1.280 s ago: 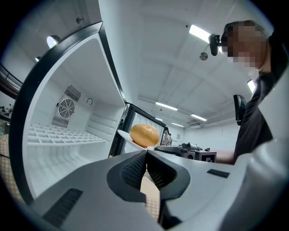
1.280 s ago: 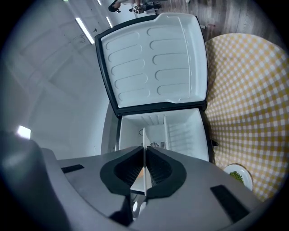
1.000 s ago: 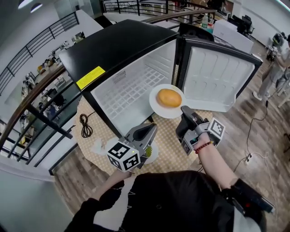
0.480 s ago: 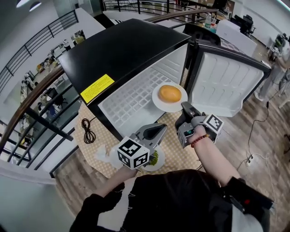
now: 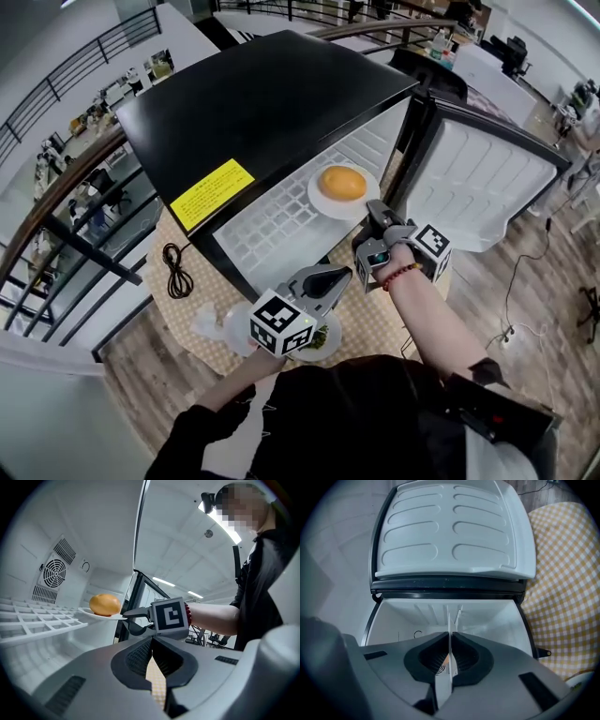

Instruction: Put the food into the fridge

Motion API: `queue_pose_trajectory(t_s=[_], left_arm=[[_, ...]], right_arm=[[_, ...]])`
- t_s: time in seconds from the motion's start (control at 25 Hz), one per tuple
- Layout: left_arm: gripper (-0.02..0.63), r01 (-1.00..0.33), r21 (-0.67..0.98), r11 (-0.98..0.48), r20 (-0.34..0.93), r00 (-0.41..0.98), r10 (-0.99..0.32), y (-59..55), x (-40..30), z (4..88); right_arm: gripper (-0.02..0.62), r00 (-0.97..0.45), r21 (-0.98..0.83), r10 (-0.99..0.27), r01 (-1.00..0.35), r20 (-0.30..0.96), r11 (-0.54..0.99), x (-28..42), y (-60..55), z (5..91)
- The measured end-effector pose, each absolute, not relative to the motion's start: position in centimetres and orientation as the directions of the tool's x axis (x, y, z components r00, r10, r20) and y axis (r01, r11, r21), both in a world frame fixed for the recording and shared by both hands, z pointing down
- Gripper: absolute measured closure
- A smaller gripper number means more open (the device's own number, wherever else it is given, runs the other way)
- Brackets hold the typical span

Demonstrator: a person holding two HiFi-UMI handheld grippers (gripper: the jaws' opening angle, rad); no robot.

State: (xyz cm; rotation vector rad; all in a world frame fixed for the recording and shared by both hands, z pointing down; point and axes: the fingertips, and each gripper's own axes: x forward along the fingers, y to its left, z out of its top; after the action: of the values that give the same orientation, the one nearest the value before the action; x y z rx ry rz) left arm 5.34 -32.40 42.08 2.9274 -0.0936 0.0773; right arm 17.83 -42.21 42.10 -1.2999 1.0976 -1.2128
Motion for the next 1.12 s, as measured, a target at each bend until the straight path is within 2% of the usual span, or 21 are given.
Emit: queue_pose_trajectory(t_s=[0.52, 0.8, 1.12], left_arm=[[0.594, -0.016, 0.214, -0.977, 0.048, 0.999, -0.006, -31.5, 5.1, 43.8], [0.594, -0.002, 0.215, -0.977, 0.032, 0.999, 0.005, -31.7, 5.4, 43.9], [0.594, -0.049, 0.237, -0.97, 0.035, 0.999, -0.042, -32.2, 4.7, 44.4]], right_arm=[[0.568, 0.079, -0.993, -0.99, -0.013, 0.113, -0.115, 17.9, -45.2, 42.9], [0.568, 0.074, -0.986, -0.987, -0.075, 0.146, -0.151, 17.6, -46.7, 43.0], [0.569, 0.06, -0.965, -0.983, -0.192, 0.172, -0.181, 17.6, -47.9, 43.2]])
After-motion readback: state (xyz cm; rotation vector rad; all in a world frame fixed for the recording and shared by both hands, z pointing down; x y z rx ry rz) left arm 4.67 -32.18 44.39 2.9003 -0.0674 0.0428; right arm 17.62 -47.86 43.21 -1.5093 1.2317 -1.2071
